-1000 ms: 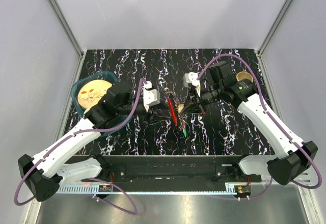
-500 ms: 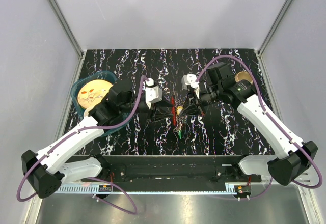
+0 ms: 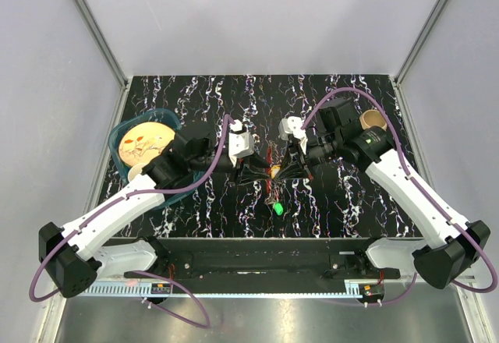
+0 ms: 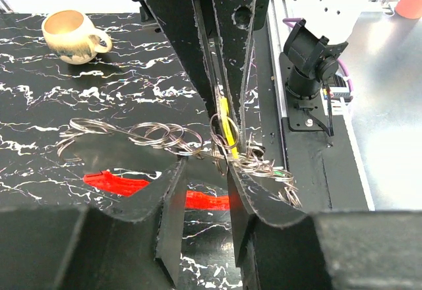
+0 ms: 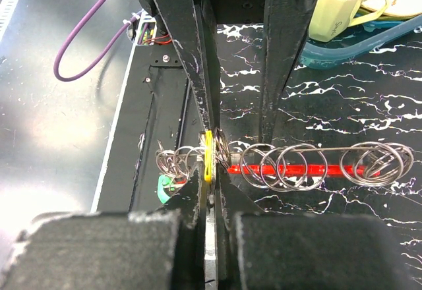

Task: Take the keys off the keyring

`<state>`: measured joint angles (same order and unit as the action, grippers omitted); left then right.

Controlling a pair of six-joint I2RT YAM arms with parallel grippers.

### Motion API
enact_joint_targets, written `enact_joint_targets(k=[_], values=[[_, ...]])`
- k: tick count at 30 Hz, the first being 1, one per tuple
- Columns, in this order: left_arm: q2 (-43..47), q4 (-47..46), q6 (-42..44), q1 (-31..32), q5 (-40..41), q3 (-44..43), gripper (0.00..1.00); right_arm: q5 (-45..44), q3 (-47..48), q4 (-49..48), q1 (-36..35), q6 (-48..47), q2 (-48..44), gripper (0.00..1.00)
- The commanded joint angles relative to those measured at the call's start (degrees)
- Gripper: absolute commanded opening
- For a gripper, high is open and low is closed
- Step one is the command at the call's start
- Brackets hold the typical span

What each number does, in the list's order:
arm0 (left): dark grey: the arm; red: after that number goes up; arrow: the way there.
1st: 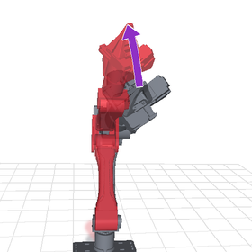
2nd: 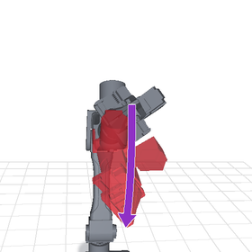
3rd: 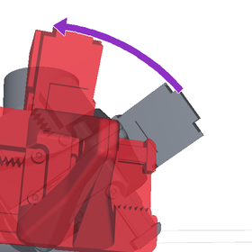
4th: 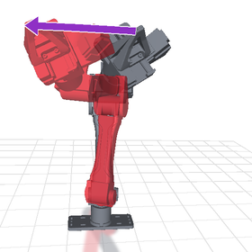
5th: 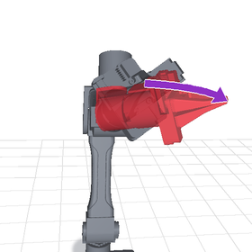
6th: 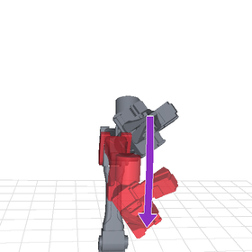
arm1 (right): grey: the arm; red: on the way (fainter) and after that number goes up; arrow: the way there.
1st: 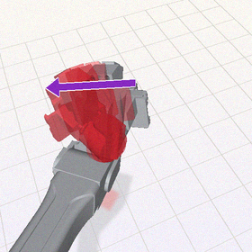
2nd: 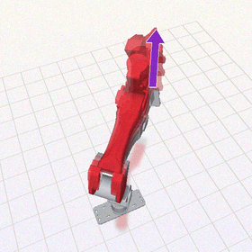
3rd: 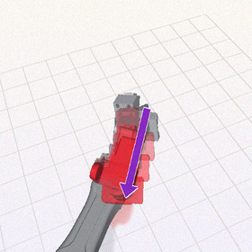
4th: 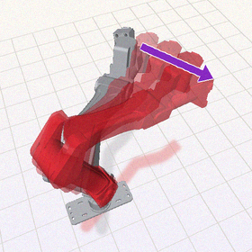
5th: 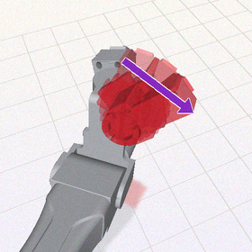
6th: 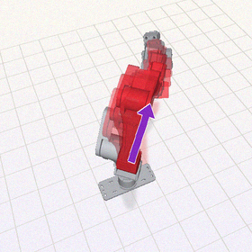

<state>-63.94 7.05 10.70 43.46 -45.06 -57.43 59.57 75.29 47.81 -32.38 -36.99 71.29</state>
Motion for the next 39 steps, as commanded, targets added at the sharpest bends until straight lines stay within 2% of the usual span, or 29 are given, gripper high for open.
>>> enact_joint_targets(k=[1, 11, 12, 16, 24, 28, 38, 39], values=[[0.1, -3.0, 0.6, 0.5, -2.5, -3.1, 0.32, 0.8, 0.1, -3.4, -0.6, 0.9, -1.6, 0.0], [0.2, -2.5, 0.9, 1.1, -2.1, -3.4, 0.26, 0.0, -0.7, -5.5, -0.8, 3.6, -1.9, 0.0], [0.1, -2.4, 0.8, 1.2, -1.9, -3.4, 0.24, -0.1, -0.7, -5.5, -0.9, 3.9, -1.9, 0.0], [0.3, -0.5, 1.8, 1.5, -1.0, -3.4, 0.0, -2.8, -0.8, -6.2, -0.8, 5.3, -2.6, 0.0], [3.7, 1.3, 1.7, 1.3, 1.9, -0.9, 0.0, -13.1, -5.3, -9.7, -0.9, 13.1, -6.7, 0.0], [4.6, 0.1, -0.7, 0.7, 1.2, 0.3, 0.0, -14.0, -7.6, -10.7, -0.9, 14.5, -8.1, 0.0], [7.8, -13.3, -10.3, 0.4, 3.1, 4.4, 0.0, -12.3, -19.1, -27.0, -0.8, 27.3, -11.3, 0.0], [7.9, -13.9, -10.5, 0.4, 3.1, 5.0, 0.0, -12.3, -20.2, -28.4, -0.8, 28.2, -11.4, 0.02]])
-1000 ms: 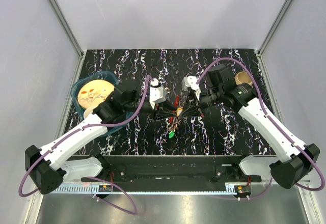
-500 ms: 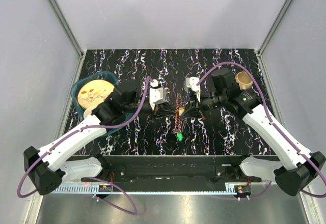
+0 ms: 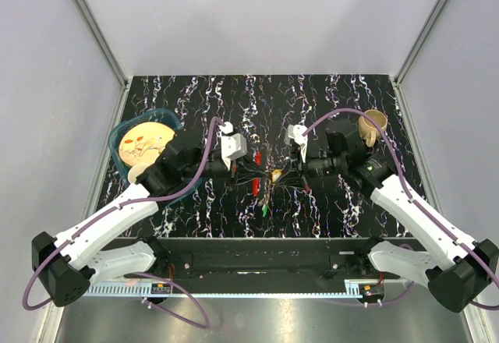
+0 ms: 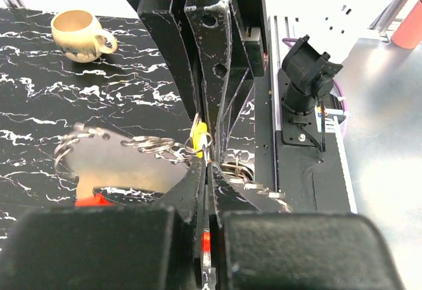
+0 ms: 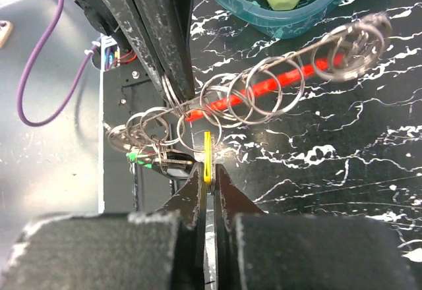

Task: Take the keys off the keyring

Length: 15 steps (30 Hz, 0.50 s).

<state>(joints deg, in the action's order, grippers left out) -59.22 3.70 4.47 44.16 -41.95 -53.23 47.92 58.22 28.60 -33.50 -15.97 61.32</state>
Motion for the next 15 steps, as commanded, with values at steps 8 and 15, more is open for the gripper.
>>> enact_joint_targets(k=[8, 15], values=[[2.8, -21.8, -12.4, -0.3, -0.6, 4.2, 0.0, -2.7, -0.8, -5.6, 0.2, 7.4, -1.0, 0.3], [3.1, -22.5, -12.3, -0.6, 0.3, 5.2, 0.0, -4.0, -0.1, -7.7, 0.2, 11.4, -8.0, 0.44]])
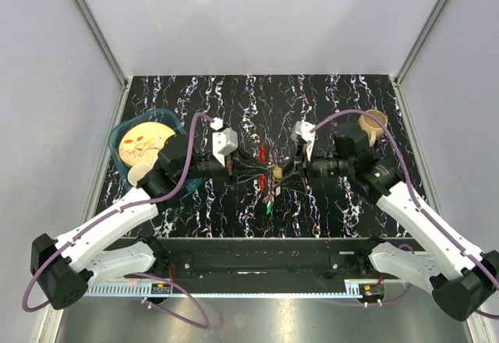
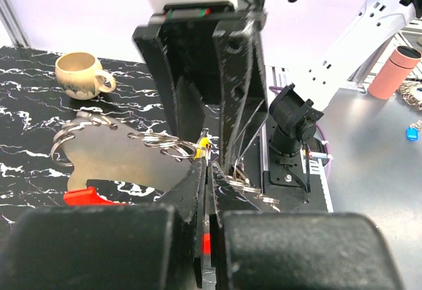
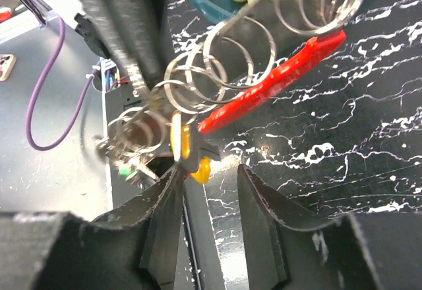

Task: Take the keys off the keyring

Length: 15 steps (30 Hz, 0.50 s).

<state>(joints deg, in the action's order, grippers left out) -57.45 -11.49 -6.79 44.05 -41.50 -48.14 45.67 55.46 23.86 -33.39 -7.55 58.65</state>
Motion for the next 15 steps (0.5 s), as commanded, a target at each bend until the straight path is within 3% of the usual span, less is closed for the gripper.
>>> enact_joint_targets(k=[1, 9, 15], values=[[1.2, -7.6, -1.1, -0.5, -0.4, 0.2, 0.0, -2.7, 2.7, -3.1, 0.1, 3.6, -6.0, 0.44], [1.2, -10.4, -3.2, -0.9, -1.2, 1.6, 0.0, -4.9, 4.5, -8.3, 0.1, 6.9, -10.2, 0.43], [2.3, -13.8, -6.4, -1.1, -1.6, 2.4, 0.0, -3.0, -0.7, -15.9, 0.1, 6.5, -10.6, 0.43]])
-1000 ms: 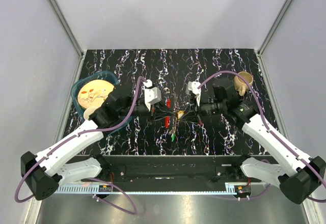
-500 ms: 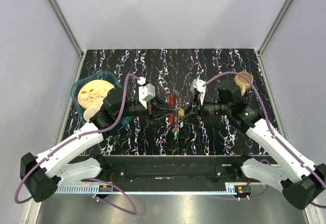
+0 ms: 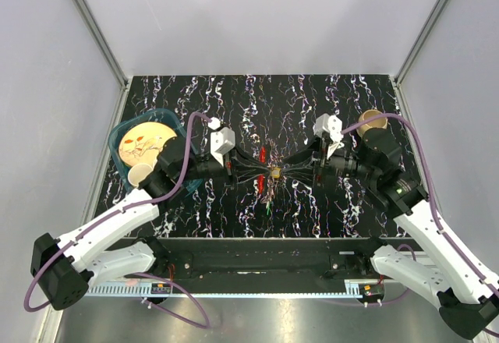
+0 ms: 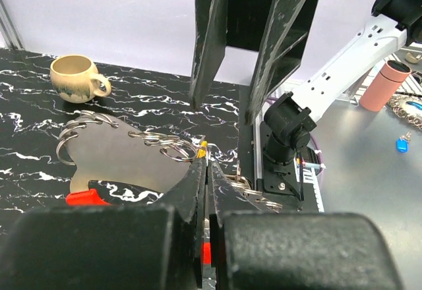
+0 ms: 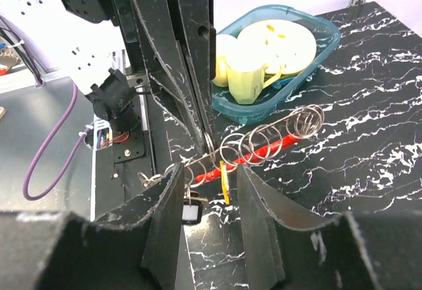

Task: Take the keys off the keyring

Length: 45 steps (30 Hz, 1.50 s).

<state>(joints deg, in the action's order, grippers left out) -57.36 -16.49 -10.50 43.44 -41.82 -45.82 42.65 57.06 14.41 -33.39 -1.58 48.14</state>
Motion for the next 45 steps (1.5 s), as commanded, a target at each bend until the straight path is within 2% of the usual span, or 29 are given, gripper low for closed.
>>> enact_joint_targets(k=[1, 9, 13, 18, 21, 22, 23, 24, 27, 31, 45], values=[[2.5, -9.1, -3.4, -0.5, -1.4, 0.3, 0.0, 0.1, -2.7, -6.5, 0.2, 0.2, 0.0, 0.43], [3.2, -10.1, -4.4, -0.9, -1.4, 1.1, 0.0, 1.6, -4.7, -7.8, 0.2, -1.5, 1.3, 0.43], [2.7, -11.8, -5.8, -0.9, -1.6, 1.3, 0.0, 2.6, -6.2, -9.9, 0.2, -1.2, 1.8, 0.4], [2.2, -12.4, -6.1, -0.9, -1.1, 1.1, 0.0, 5.0, -8.1, -16.2, 0.2, 1.2, 2.0, 0.37], [1.9, -12.9, -6.4, -0.9, -1.0, 1.3, 0.0, 6.2, -9.8, -19.9, 0.2, 3.7, 2.4, 0.25], [2.0, -12.9, -6.5, -0.9, -0.9, 1.3, 0.0, 6.4, -10.3, -20.6, 0.1, 4.0, 2.6, 0.11], [1.9, -13.0, -6.8, -1.0, -0.8, 1.4, 0.0, 6.5, -10.6, -21.4, 0.2, 4.2, 2.7, 0.04], [2.2, -14.6, -8.1, -1.1, 0.4, 2.1, 0.0, 6.3, -11.0, -21.7, 0.2, 4.7, 2.8, 0.0], [2.2, -15.4, -10.0, -1.3, 6.2, 3.0, 0.0, 7.3, -13.0, -24.8, 0.1, 6.4, 3.5, 0.0], [2.3, -18.0, -10.2, -1.4, 8.6, 5.1, 0.0, 7.4, -16.5, -32.4, 0.0, 11.0, 5.1, 0.0], [2.4, -18.3, -10.8, -1.7, 14.8, 6.2, 0.0, 3.1, -16.6, -33.8, -1.9, 13.3, 9.0, 0.02]])
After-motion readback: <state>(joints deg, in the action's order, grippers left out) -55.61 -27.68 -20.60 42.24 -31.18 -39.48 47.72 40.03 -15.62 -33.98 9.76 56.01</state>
